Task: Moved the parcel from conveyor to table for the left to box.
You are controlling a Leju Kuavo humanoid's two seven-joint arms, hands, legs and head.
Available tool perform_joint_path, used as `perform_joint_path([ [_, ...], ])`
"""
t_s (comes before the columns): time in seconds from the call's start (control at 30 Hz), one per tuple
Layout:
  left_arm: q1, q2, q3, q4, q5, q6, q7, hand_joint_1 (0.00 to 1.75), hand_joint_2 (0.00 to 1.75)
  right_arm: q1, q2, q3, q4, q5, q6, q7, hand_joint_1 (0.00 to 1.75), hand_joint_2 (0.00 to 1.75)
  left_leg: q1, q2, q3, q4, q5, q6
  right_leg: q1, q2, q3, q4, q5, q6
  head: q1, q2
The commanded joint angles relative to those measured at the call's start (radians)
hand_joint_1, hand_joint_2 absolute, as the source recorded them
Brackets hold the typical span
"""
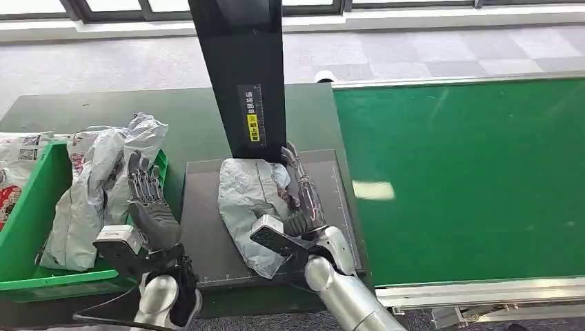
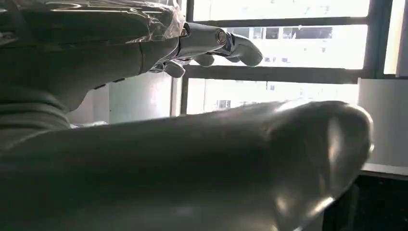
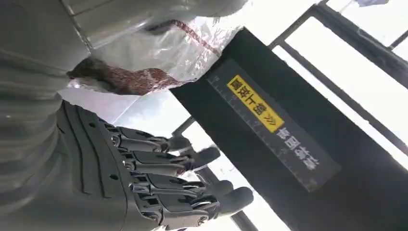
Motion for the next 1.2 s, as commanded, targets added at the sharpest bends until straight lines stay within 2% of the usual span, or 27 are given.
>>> perform_joint_path([
  [0.03, -0.070, 0.035, -0.086, 0.154, -0.132, 0.089, 0.017, 0.00, 0.00, 0.255, -0.153, 0.111, -0.455, 0.024, 0.117, 0.049, 0.00, 1.75, 0.000, -0.008, 0.002, -0.003, 0.001, 0.001, 0.000, -0.008, 0.004, -0.003, -0.001, 0.000, 0.000, 0.000],
  [0.1, -0.082, 0.035, -0.099, 0.188, -0.148, 0.054, 0.032, 0.00, 0.00, 0.299, -0.166, 0.107, -0.508, 0.055, 0.110, 0.072, 0.00, 1.75, 0.000, -0.010, 0.002, -0.004, 0.002, 0.001, 0.001, -0.011, 0.006, -0.004, -0.002, 0.000, 0.000, 0.000],
  [0.2, -0.073, 0.048, -0.145, 0.197, -0.252, 0.042, 0.059, 0.00, 0.00, 0.347, -0.179, 0.088, -0.566, 0.070, 0.115, 0.104, 0.00, 1.75, 0.000, -0.006, 0.002, -0.003, 0.000, 0.001, 0.000, -0.007, 0.005, -0.003, -0.002, 0.000, 0.000, 0.000],
  [0.4, -0.071, 0.048, -0.144, 0.195, -0.254, 0.041, 0.060, 0.00, 0.00, 0.343, -0.179, 0.086, -0.568, 0.070, 0.119, 0.106, 0.00, 1.75, -0.001, -0.001, 0.001, -0.002, -0.001, 0.000, -0.001, -0.002, 0.002, -0.002, -0.001, 0.000, 0.000, 0.000],
  [0.7, -0.071, 0.048, -0.144, 0.195, -0.254, 0.041, 0.060, 0.00, 0.00, 0.343, -0.179, 0.086, -0.568, 0.070, 0.119, 0.106, 0.00, 1.75, 0.000, 0.000, 0.001, -0.002, -0.001, 0.000, 0.000, -0.002, 0.002, -0.002, 0.000, 0.000, 0.000, 0.000],
  [0.73, -0.084, 0.081, -0.197, 0.203, -0.351, -0.041, 0.145, 0.00, 0.00, 0.353, -0.174, 0.074, -0.582, 0.081, 0.111, 0.116, 0.00, 1.75, 0.000, 0.000, 0.001, -0.001, -0.001, 0.000, 0.000, -0.001, 0.001, -0.002, -0.001, 0.000, 0.000, 0.000],
  [1.2, -0.081, 0.088, -0.220, 0.201, -0.438, -0.085, 0.146, 0.00, 0.00, 0.386, -0.179, 0.064, -0.642, 0.094, 0.104, 0.117, 0.00, 1.75, 0.000, 0.000, 0.002, -0.002, -0.001, 0.000, 0.000, -0.002, 0.002, -0.003, 0.000, 0.000, 0.000, 0.000],
])
